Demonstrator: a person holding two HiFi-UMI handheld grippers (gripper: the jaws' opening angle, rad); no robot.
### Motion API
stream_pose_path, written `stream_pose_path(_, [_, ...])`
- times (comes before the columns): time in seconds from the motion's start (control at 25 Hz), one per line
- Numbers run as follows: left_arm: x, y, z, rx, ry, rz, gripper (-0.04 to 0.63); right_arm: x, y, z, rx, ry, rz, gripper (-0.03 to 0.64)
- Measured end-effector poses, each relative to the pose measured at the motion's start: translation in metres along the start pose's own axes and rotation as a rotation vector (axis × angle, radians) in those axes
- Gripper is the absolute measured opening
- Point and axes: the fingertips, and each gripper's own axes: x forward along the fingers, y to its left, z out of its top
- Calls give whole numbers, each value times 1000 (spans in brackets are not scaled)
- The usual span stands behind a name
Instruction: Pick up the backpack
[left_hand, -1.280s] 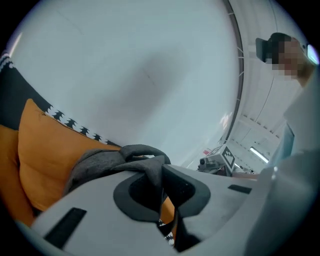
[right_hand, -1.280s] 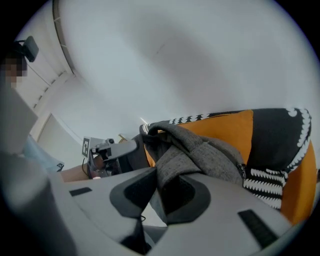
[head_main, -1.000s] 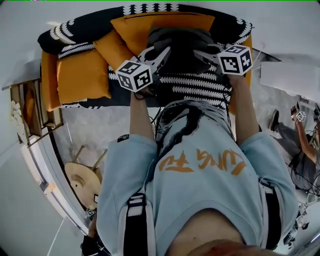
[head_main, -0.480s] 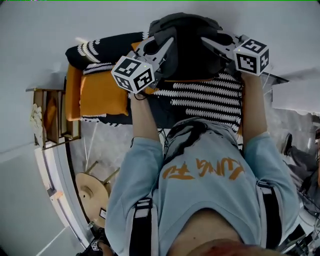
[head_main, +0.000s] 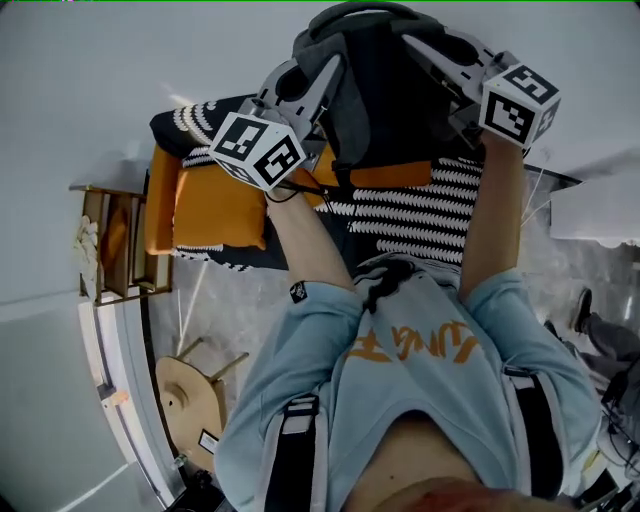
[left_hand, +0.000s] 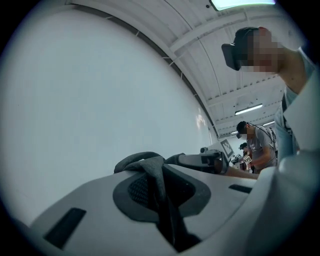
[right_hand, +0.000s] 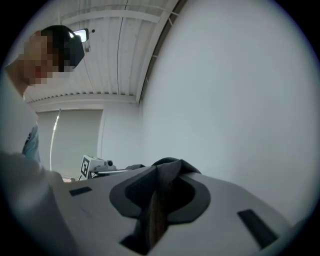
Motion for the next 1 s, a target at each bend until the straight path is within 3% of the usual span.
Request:
stream_pose_path(0.12, [-7,-20,-13,-10,-8,-3,48,-19,6,-11,0,-2,-48,75])
stream_pose_path(0.32, [-2,-19,-39,-74,22,16,48,-26,-4,-39,72,19,-65,74])
stream_pose_path(1.0, [-2,-8,-38,-135,-7,60,48,-22,-6,-43,98,35,-24,69])
